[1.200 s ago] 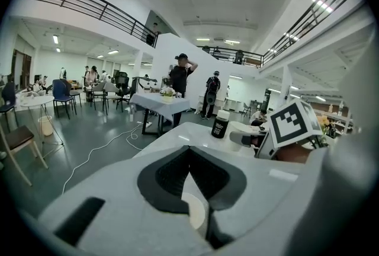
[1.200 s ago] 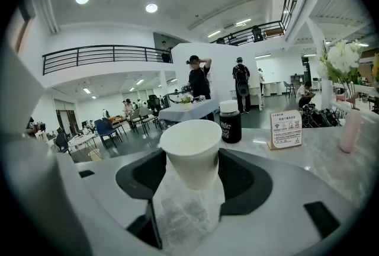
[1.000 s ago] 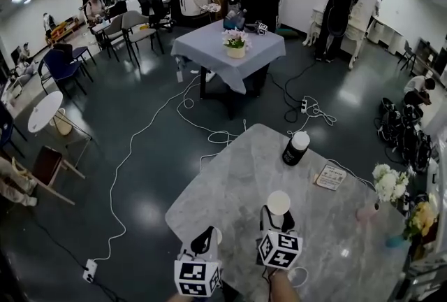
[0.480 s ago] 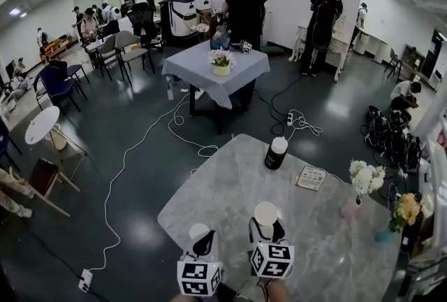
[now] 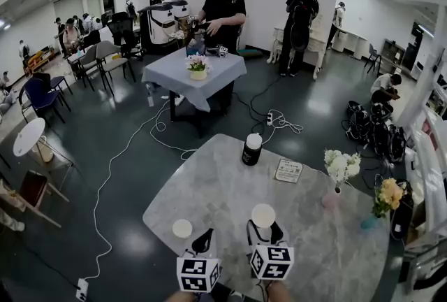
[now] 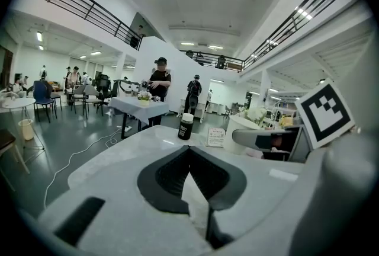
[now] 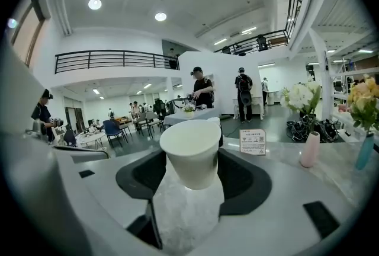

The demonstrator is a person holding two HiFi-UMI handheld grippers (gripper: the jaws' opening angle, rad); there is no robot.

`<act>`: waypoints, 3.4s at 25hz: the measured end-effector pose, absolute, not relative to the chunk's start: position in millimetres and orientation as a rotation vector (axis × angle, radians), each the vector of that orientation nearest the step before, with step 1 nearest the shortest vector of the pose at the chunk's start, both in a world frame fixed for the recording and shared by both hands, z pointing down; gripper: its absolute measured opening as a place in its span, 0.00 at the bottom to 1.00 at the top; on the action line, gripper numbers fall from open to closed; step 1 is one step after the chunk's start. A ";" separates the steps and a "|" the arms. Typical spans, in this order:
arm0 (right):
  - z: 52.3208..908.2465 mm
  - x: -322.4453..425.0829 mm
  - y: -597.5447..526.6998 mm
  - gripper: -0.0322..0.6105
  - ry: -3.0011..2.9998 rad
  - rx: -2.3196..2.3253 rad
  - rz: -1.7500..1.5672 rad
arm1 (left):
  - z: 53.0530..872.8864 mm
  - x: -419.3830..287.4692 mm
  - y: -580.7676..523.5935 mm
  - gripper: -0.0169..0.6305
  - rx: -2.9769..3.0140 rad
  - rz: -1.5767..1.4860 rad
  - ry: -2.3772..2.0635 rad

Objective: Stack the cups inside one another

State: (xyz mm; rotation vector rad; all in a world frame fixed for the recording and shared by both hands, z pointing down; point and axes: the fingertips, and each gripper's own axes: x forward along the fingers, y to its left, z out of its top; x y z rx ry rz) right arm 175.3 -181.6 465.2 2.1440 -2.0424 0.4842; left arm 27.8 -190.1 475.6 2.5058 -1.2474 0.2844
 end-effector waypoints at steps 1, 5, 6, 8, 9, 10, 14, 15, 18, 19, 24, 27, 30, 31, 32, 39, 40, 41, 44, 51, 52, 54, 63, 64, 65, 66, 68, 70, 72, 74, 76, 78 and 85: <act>465.8 179.2 -176.0 0.44 -2.035 2.151 0.487 | 476.3 32.1 -188.0 0.02 2.511 0.289 -1.236; 468.7 194.4 -154.8 0.44 -2.003 2.183 0.501 | 480.1 49.9 -178.9 0.02 2.530 0.307 -1.184; 469.9 198.0 -149.8 0.44 -1.995 2.191 0.502 | 481.9 54.7 -176.2 0.02 2.536 0.312 -1.169; 471.8 204.4 -140.7 0.44 -1.980 2.205 0.505 | 485.3 64.2 -171.5 0.02 2.548 0.321 -1.140; 472.1 207.4 -136.6 0.44 -1.972 2.211 0.508 | 486.4 68.8 -169.5 0.02 2.553 0.325 -1.127; 472.2 210.1 -132.8 0.44 -1.966 2.217 0.510 | 486.9 73.0 -167.6 0.02 2.557 0.329 -1.115; 474.7 217.3 -117.3 0.44 -1.941 2.242 0.524 | 491.5 85.8 -158.6 0.02 2.571 0.353 -1.069; 476.3 218.3 -113.2 0.44 -1.936 2.248 0.529 | 493.5 88.5 -156.2 0.02 2.574 0.360 -1.057; 483.7 220.0 -101.5 0.44 -1.924 2.256 0.549 | 500.7 96.0 -150.1 0.02 2.578 0.379 -1.029; 486.5 220.4 -97.9 0.44 -1.921 2.256 0.557 | 503.4 98.2 -148.4 0.02 2.577 0.386 -1.021; 500.3 222.8 -80.9 0.44 -1.889 2.273 0.601 | 515.9 108.1 -138.4 0.02 2.582 0.430 -0.967; 507.3 225.1 -70.7 0.44 -1.868 2.285 0.629 | 523.0 114.1 -131.3 0.02 2.582 0.462 -0.936; 513.2 224.7 -64.3 0.44 -1.856 2.293 0.644 | 530.9 118.0 -128.4 0.02 2.582 0.487 -0.911; 514.8 224.3 -62.9 0.44 -1.856 2.295 0.649 | 533.6 119.1 -128.2 0.02 2.581 0.493 -0.904; 516.2 223.7 -61.5 0.44 -1.856 2.297 0.654 | 536.0 120.1 -127.9 0.02 2.579 0.500 -0.898; 530.4 217.7 -55.4 0.44 -1.847 2.291 0.705 | 551.1 125.6 -128.4 0.02 2.567 0.538 -0.860; 533.5 216.8 -55.1 0.44 -1.846 2.288 0.712 | 554.0 126.4 -128.5 0.02 2.565 0.543 -0.856; 536.1 215.6 -54.8 0.44 -1.846 2.285 0.719 | 556.5 127.1 -128.3 0.02 2.564 0.547 -0.851; 541.9 210.8 -54.0 0.44 -1.851 2.272 0.733 | 562.5 127.7 -127.5 0.02 2.561 0.560 -0.840; 551.2 206.7 -53.6 0.44 -1.849 2.239 0.742 | 574.0 130.8 -125.3 0.02 2.549 0.586 -0.818; 552.0 206.4 -53.4 0.44 -1.849 2.236 0.742 | 575.0 130.9 -125.1 0.02 2.548 0.588 -0.816; 552.6 205.6 -53.0 0.44 -1.852 2.234 0.740 | 576.6 130.5 -124.4 0.02 2.545 0.592 -0.815; 550.1 197.6 -53.5 0.44 -1.877 2.207 0.740 | 578.0 127.7 -123.0 0.02 2.540 0.607 -0.816; 551.0 197.2 -53.2 0.44 -1.878 2.203 0.741 | 578.5 128.0 -123.1 0.02 2.540 0.607 -0.817; 551.7 196.9 -52.9 0.44 -1.878 2.200 0.742 | 578.9 128.2 -122.9 0.02 2.539 0.607 -0.817; 552.2 196.5 -52.4 0.44 -1.879 2.197 0.742 | 579.1 128.1 -122.5 0.02 2.538 0.607 -0.818; 552.9 195.2 -51.5 0.44 -1.879 2.190 0.745 | 579.0 127.3 -121.1 0.02 2.535 0.610 -0.818; 554.0 193.3 -51.4 0.44 -1.881 2.179 0.750 | 579.1 126.1 -120.3 0.02 2.533 0.612 -0.817; 556.9 192.0 -51.7 0.44 -1.875 2.165 0.752 | 579.8 125.3 -120.0 0.02 2.531 0.614 -0.819; 561.3 191.5 -51.3 0.44 -1.864 2.153 0.765 | 580.8 124.9 -119.6 0.02 2.530 0.614 -0.821; 565.4 191.4 -49.8 0.44 -1.852 2.144 0.783 | 581.2 124.5 -119.4 0.02 2.529 0.615 -0.823; 567.3 190.9 -48.3 0.45 -1.842 2.135 0.789 | 580.9 123.8 -119.9 0.02 2.529 0.615 -0.827; 566.3 193.5 -48.3 0.45 -1.840 2.127 0.788 | 582.7 124.8 -121.9 0.02 2.521 0.616 -0.839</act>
